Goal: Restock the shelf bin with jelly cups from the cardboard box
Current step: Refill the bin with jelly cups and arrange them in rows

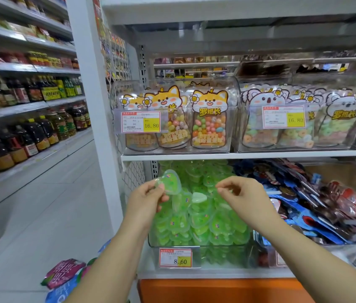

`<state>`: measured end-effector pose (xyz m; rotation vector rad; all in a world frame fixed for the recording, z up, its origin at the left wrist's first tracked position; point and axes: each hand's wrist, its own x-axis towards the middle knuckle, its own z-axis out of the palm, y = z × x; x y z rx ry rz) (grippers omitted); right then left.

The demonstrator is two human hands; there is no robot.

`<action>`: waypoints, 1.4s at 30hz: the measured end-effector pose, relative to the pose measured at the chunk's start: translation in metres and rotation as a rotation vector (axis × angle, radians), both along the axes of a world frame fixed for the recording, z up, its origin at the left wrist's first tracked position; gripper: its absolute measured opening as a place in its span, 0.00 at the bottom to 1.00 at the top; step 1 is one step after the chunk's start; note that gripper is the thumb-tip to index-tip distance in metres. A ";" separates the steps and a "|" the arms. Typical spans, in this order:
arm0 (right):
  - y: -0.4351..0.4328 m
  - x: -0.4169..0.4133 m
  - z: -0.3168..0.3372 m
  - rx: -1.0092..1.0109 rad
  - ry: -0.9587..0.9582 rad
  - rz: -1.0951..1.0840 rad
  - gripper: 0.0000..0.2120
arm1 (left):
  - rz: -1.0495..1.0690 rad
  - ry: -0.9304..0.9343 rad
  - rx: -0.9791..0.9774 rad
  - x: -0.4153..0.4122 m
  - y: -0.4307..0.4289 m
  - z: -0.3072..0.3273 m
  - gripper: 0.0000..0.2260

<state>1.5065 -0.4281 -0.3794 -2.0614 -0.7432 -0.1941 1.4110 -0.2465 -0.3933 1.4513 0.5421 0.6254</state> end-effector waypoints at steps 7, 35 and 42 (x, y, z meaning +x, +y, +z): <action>0.008 0.028 -0.010 -0.360 -0.237 -0.047 0.12 | 0.034 0.167 0.243 0.056 0.015 0.013 0.09; 0.012 0.052 -0.017 -0.464 -0.311 0.025 0.16 | -0.392 0.668 0.647 0.123 0.040 0.011 0.13; 0.007 0.048 -0.016 -0.385 -0.333 0.036 0.13 | -0.314 0.679 0.826 0.114 0.036 0.017 0.19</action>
